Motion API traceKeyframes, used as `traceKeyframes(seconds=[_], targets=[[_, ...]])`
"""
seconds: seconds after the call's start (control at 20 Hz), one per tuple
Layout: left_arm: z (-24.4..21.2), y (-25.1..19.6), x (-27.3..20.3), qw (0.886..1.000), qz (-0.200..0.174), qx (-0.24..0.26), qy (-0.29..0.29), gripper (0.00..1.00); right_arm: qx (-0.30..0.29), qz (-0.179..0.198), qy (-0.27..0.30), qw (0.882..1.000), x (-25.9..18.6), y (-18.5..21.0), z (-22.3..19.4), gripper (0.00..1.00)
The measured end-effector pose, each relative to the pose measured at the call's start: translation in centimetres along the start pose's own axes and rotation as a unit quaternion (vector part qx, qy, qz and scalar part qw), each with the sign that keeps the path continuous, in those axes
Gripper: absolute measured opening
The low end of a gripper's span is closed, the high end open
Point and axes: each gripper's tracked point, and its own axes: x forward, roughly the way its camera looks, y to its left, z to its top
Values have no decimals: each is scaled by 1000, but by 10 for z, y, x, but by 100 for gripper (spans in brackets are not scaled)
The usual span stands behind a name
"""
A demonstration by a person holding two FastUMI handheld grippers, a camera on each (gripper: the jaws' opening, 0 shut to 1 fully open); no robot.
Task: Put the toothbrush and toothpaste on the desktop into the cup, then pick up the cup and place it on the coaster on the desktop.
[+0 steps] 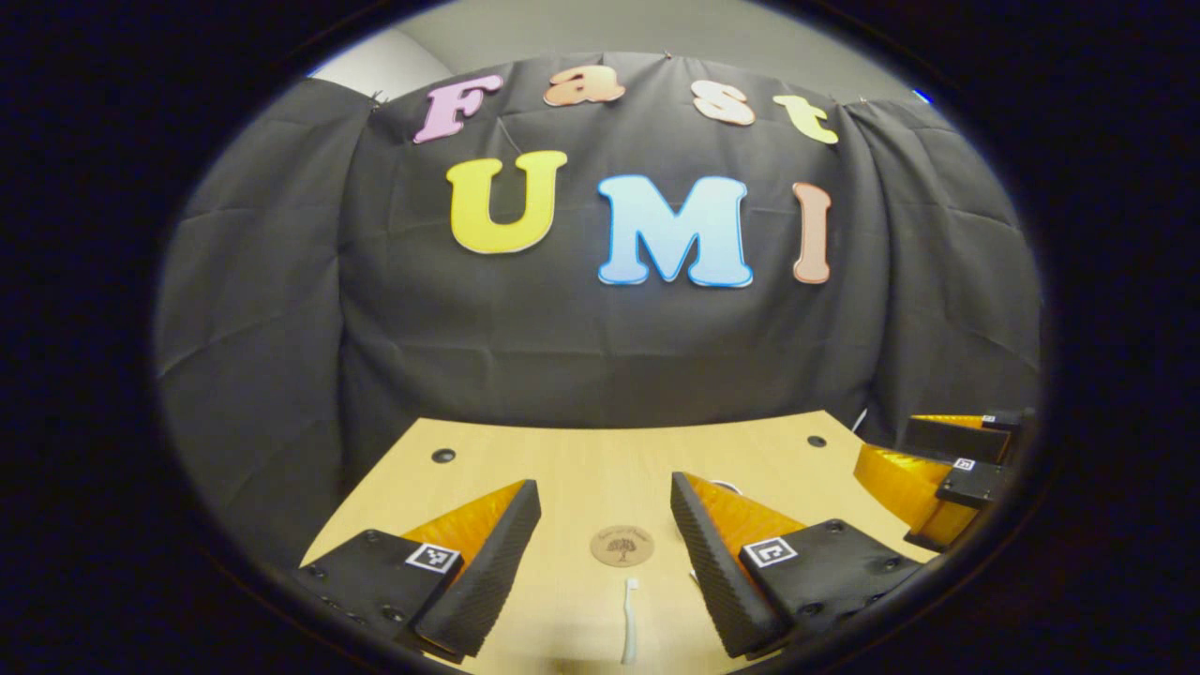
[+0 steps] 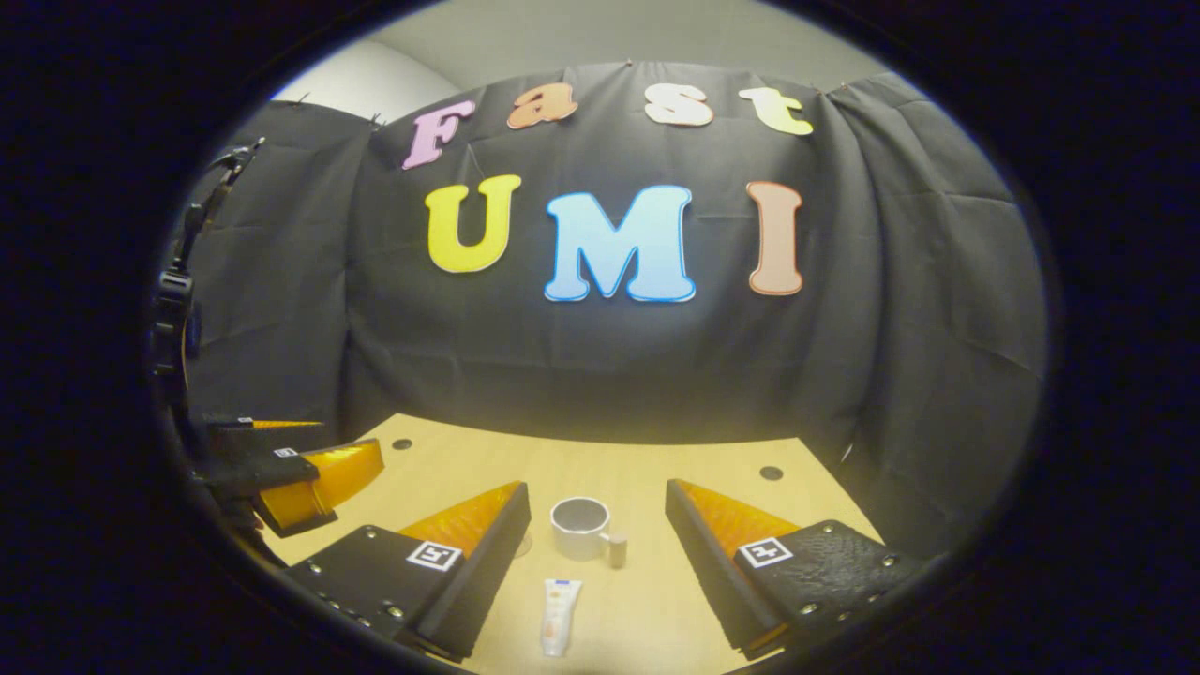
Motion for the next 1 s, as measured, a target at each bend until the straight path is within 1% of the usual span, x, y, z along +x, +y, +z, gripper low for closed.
traceKeyframes(seconds=[0.25, 0.45, 0.65, 0.8, 0.85, 0.9, 0.95, 1.0], targets=[[-42, 6, 15, 997, -4, -8, 75, 95, -9, 23, 45, 999, 12, 14, -27, 92], [-68, 11, 26, 993, -6, -11, 115, 96, -13, 31, 74, 997, 21, 18, -47, 92], [-96, 9, 36, 987, -12, -11, 161, 96, -6, 34, 123, 992, 31, 20, -72, 92], [-116, 3, 43, 980, -22, -10, 197, 97, 1, 32, 164, 986, 34, 21, -98, 92], [-127, 2, 45, 977, -25, -5, 210, 98, 4, 31, 182, 983, 35, 22, -107, 92], [-137, 0, 48, 975, -28, 0, 223, 95, 8, 31, 202, 979, 34, 23, -119, 92], [-147, 0, 48, 972, -31, 3, 235, 96, 12, 32, 217, 976, 33, 24, -125, 92], [-156, -1, 48, 968, -32, 5, 247, 96, 15, 32, 233, 972, 33, 25, -135, 92]])
